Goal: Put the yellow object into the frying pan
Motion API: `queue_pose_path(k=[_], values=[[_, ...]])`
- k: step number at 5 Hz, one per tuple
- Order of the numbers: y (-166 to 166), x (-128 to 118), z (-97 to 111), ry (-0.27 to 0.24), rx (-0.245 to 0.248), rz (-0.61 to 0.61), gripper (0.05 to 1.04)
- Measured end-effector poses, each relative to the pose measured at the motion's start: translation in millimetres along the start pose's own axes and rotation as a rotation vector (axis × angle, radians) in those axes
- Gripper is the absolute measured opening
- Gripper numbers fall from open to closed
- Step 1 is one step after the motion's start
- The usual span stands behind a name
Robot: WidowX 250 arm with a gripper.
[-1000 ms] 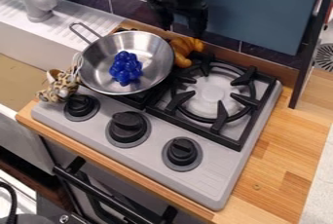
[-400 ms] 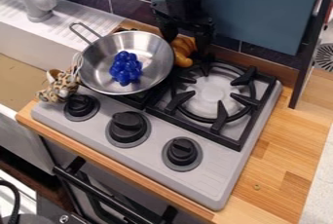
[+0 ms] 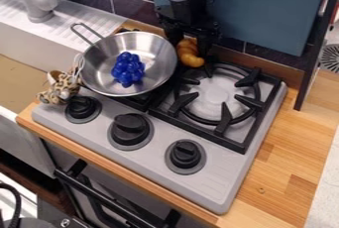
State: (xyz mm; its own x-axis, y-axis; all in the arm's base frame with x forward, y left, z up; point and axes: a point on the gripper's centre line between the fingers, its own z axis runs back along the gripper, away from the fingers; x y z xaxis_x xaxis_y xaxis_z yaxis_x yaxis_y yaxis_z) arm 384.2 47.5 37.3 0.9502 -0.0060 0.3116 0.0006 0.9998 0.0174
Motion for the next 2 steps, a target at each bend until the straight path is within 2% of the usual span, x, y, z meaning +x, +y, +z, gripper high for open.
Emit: queue_pose_path(k=[1,2], values=[[-0.3,2.8,1.9,-0.002,-0.004,0.011,0.603],[-1.5,3.7,3.1,0.002,-0.009,0.024,0.627]])
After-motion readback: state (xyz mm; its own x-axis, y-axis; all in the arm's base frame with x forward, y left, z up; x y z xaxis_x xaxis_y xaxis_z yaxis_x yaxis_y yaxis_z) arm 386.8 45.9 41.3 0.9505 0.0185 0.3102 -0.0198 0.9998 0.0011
